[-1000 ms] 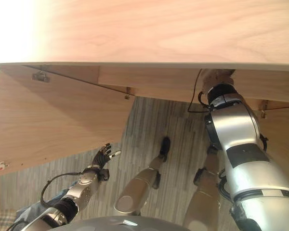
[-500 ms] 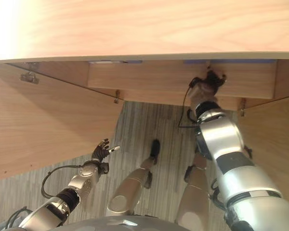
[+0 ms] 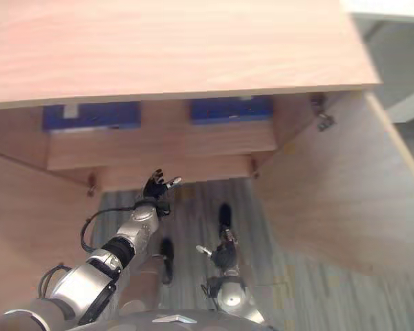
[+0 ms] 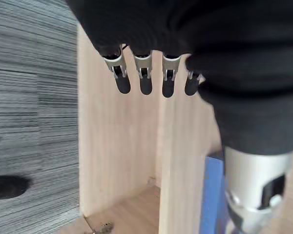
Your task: Put the empty folder in the office cabinet
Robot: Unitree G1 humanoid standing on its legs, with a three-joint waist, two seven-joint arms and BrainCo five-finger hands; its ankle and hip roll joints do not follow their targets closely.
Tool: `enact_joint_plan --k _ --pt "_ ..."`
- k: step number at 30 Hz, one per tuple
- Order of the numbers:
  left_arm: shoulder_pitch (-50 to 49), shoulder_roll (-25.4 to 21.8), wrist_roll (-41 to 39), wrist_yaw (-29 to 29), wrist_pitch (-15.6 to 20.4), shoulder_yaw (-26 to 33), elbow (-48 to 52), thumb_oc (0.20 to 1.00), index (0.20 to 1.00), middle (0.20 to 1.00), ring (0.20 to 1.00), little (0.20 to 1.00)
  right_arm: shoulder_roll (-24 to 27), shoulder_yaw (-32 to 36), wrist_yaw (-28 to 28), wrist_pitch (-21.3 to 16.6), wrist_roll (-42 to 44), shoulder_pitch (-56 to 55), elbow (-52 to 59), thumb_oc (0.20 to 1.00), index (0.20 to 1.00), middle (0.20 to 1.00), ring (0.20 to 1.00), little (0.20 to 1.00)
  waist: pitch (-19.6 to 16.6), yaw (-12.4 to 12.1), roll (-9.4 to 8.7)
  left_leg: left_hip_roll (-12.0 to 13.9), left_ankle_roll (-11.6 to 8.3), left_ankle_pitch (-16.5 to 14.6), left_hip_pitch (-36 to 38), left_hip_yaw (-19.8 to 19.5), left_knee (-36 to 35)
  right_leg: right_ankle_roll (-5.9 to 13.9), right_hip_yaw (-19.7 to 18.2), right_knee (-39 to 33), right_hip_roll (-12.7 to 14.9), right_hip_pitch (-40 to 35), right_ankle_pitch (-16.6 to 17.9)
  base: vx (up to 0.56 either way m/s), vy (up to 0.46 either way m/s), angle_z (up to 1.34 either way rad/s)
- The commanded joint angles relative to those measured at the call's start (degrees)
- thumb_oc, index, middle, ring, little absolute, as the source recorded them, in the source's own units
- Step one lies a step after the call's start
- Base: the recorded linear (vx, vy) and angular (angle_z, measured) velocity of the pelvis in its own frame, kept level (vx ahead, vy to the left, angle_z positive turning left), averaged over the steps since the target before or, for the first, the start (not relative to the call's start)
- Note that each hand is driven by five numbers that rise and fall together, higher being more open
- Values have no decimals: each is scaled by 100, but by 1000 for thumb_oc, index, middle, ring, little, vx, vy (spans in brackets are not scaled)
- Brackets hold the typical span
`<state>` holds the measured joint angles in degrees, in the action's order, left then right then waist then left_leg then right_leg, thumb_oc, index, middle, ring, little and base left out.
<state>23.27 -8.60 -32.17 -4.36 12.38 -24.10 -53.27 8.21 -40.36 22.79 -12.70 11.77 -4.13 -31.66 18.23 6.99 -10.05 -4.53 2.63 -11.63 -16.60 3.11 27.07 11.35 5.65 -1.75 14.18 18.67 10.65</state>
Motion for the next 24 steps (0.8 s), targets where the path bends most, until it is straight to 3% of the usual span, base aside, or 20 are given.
enact_joint_plan --k 1,2,6,9,10,12,15,17,19,24 --pt "-616 -435 234 126 126 61 121 1000 1000 1000 1000 1000 416 1193 -209 -179 -392 1963 -1239 1000 1000 1000 1000 1000 521 -469 757 21 -392 -332 1032 -191 -1072 -91 -32 -120 173 390 740 -28 166 -85" --pt "-1065 -544 426 315 198 67 234 1000 1000 1000 1000 1000 736 1156 -409 -367 -659 1469 -682 1000 1000 1000 1000 1000 374 -373 727 -31 -320 -301 1196 -95 -1164 -17 57 -156 223 308 773 -23 101 -45" --pt "-1603 -511 728 451 202 54 99 1000 1000 1000 1000 1000 836 1379 -431 -531 -991 816 -139 1000 1000 1000 1000 1000 163 -82 784 79 -239 -75 1597 322 -1569 76 475 18 268 164 764 7 157 -16" --pt "-1645 -487 735 389 199 72 52 1000 1000 1000 1000 1000 857 1367 -366 -550 -1080 714 -88 1000 1000 1000 1000 1000 120 -48 819 143 -224 29 1644 443 -1694 71 503 110 230 102 668 -28 47 -22" --pt "-1645 -487 735 389 199 72 52 1000 1000 1000 1000 1000 857 1367 -366 -550 -1080 714 -88 1000 1000 1000 1000 1000 120 -48 819 143 -224 29 1644 443 -1694 71 503 110 230 102 668 -220 80 -96" --pt "-1894 -419 781 181 98 267 -186 1000 1000 1000 1000 1000 538 1714 74 -501 -1150 119 -56 1000 1000 1000 1000 1000 -289 -41 918 410 -242 589 1642 1040 -2425 -29 370 852 93 -400 173 -273 38 -89" --pt "-2020 -372 741 125 52 333 -284 1000 1000 1000 1000 1000 322 1854 227 -473 -1010 -61 -158 1000 1000 1000 1000 1000 -506 -56 924 489 -264 741 1594 1253 -2585 -47 386 1009 88 -683 29 -97 -10 -65" --pt "-2125 -317 605 60 -16 403 -417 1000 1000 1000 1000 1000 84 2005 509 -432 -721 -79 -495 1000 1000 1000 1000 1000 -848 -150 901 630 -276 934 1542 1592 -2753 -59 329 1302 105 -1008 -121 -49 -47 -86" --pt "-2125 -317 605 60 -16 403 -417 1000 1000 1000 1000 1000 84 2005 509 -432 -721 -79 -495 1000 1000 1000 1000 1000 -848 -150 901 630 -276 934 1542 1592 -2753 -59 329 1302 105 -1008 -121 -9 -43 -56" --pt "-2173 -209 289 52 -109 383 -566 1000 1000 1000 1000 1000 -92 2260 1055 -355 -429 126 -1277 1000 1000 1000 1000 1000 -1369 -224 775 702 -363 944 1663 1879 -3004 132 192 1021 273 -1434 47 59 -127 -75"
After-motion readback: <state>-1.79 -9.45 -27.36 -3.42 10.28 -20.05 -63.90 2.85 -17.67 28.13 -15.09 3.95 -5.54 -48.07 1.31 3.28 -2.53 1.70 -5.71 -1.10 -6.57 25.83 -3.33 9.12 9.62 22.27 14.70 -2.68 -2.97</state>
